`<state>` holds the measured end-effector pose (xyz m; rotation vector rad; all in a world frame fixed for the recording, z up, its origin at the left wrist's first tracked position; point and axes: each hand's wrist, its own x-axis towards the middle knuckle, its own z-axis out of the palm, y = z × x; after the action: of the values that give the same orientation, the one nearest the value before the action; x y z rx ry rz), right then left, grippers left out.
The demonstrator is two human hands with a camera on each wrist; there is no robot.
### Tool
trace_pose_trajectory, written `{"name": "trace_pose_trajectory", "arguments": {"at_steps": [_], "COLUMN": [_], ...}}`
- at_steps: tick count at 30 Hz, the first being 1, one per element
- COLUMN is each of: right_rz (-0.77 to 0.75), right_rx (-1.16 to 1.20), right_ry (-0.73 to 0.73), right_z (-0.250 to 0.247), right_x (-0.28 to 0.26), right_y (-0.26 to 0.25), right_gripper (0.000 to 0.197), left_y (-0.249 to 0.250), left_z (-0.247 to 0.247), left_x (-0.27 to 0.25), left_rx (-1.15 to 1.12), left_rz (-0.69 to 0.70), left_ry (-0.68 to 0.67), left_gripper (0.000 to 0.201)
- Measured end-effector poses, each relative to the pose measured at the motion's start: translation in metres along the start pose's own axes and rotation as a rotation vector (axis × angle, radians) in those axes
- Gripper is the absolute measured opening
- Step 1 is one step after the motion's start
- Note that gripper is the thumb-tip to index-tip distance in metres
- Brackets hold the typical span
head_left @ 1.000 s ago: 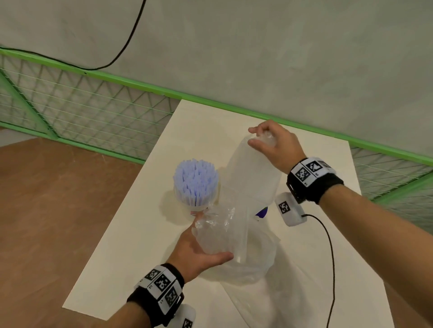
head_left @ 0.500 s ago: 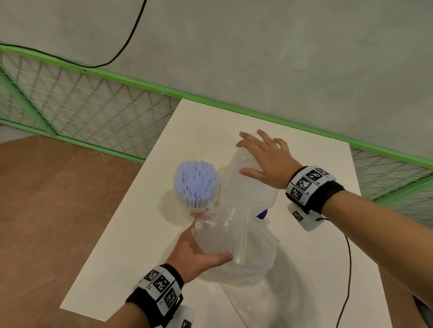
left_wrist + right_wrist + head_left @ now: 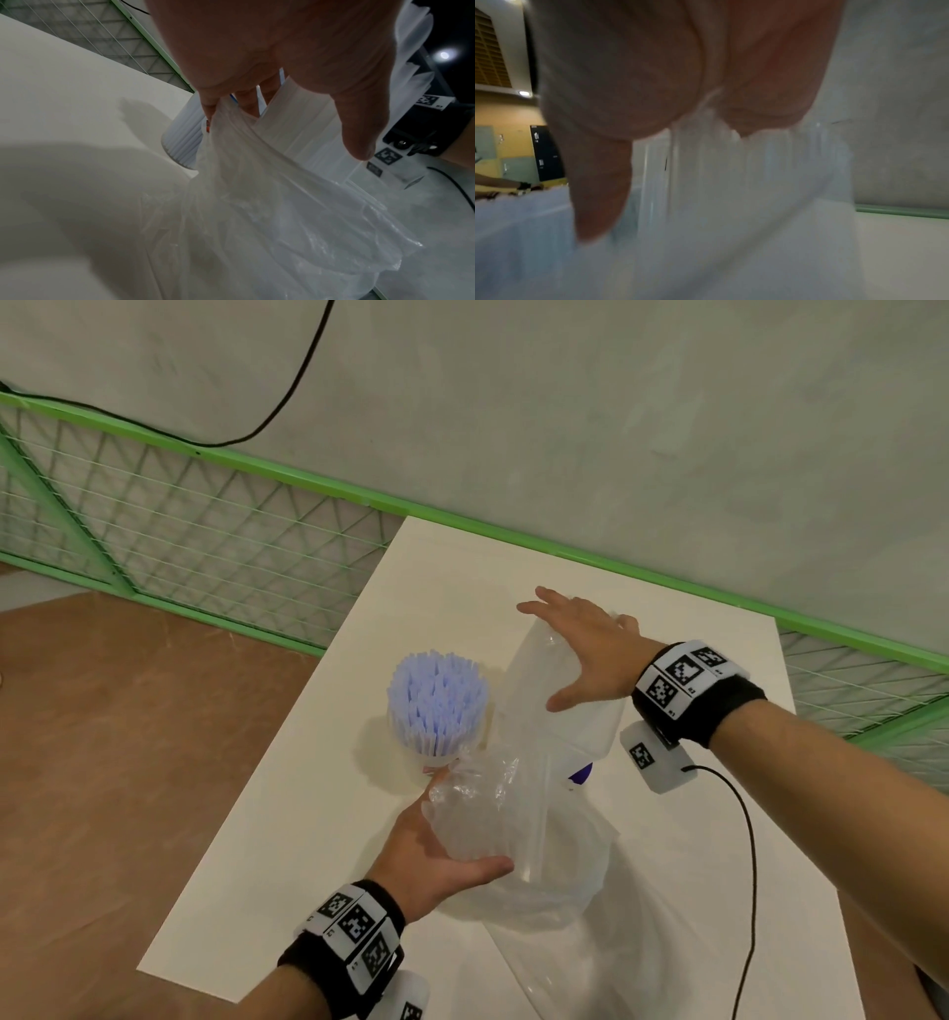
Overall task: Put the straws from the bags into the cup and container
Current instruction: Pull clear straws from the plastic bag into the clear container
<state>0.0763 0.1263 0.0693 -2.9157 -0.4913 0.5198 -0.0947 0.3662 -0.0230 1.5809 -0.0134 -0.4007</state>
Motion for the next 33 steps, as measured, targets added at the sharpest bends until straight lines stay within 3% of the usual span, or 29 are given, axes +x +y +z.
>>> {"name": "trace_pose_trajectory", "arguments": {"at_steps": [3,6,10,12,16,19,23,29,33], "right_rz": [0.076,0.089,0.051,0.009,0.032,0.049,0.058,0.015,0.071], "right_rx": [-0.044,-0.138,0.145,0.188,-0.129,-0.094,-0.048,-0.336,-0.264], "right_ry": [0.153,0.285,0.407,0.435,0.196,0.13,0.176,0.242,0.278], "right_z": [0.013,0.022,0.017,0.011,0.018,0.014,0.007,0.025,0.023], "right_x": [0.002,0.004,0.007,0.008,0.002,0.0,-0.005,-0.009,0.001], "right_y": [-0.004,-0.006,0.002,0.007,0.004,-0.001,-0.01,-0.004,0.002], "right_gripper": [0.095,0.068,0.047,0.049,0.071,0.078,0.077,0.077,0.083], "left_y": [-0.001,-0.001,0.0,0.0,0.001,-0.001,-0.001,0.0,0.0], "left_z": [0.0,-0.001,-0.002,-0.002,-0.001,-0.001,-0.001,-0.002,-0.002], "left_x": [0.0,-0.001,-0.002,-0.002,-0.002,-0.002,-0.002,-0.004,-0.003], "left_rx": [-0.012,-0.008,0.009,0.009,0.038,0.032,0.007,0.02,0.029], "left_rz": [-0.011,-0.018,-0.01,-0.001,0.006,-0.006,-0.022,0.003,0.015], "left_ry": [-0.006,-0.002,-0.003,-0.003,0.005,0.014,0.009,0.009,0.007], "left_gripper": [0.078,0.076,0.076,0.075,0.077,0.076,0.08,0.073,0.073]}}
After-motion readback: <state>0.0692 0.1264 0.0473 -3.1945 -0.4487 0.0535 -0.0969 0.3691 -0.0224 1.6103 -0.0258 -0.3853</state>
